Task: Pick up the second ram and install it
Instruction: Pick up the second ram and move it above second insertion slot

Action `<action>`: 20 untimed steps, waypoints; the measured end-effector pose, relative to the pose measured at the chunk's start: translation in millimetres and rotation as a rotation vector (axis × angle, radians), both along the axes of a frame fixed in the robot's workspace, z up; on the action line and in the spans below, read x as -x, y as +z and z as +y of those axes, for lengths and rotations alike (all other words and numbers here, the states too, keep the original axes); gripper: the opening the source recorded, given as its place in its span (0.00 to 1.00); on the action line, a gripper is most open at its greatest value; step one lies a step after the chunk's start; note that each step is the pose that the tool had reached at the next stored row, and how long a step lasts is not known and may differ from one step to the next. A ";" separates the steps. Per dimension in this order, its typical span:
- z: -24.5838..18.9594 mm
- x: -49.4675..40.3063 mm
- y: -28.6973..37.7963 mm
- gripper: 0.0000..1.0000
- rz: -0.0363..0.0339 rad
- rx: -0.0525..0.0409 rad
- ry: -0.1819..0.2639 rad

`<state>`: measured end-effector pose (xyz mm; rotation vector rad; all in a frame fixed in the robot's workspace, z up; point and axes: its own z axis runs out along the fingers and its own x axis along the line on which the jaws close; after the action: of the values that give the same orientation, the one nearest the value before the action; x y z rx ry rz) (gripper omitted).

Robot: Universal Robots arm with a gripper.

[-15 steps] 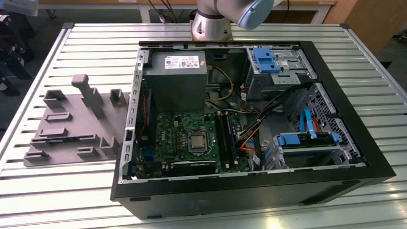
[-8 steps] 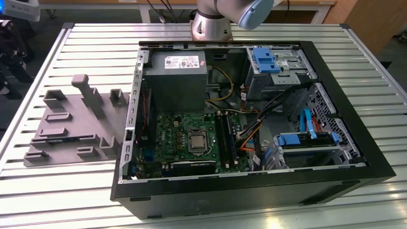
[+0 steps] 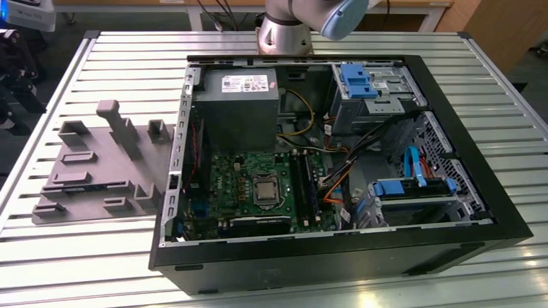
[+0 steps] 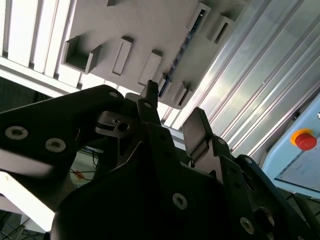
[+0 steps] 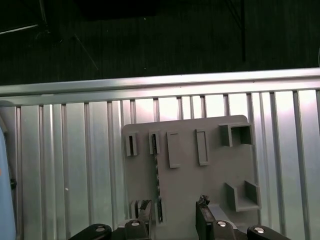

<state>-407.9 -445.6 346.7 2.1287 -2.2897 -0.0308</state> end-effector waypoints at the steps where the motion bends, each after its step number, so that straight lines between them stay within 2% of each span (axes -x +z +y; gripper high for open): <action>1: 0.0 0.0 -0.7 0.47 -0.0001 0.0000 0.000; 7: -0.3 0.0 -5.2 0.47 -0.0003 0.0001 0.000; 14: -0.8 0.0 -13.9 0.47 -0.0003 0.0001 0.000; 20: -5.7 0.0 -21.0 0.47 -0.0009 -0.0011 0.001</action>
<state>-407.9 -451.3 325.7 2.1308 -2.2896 -0.0310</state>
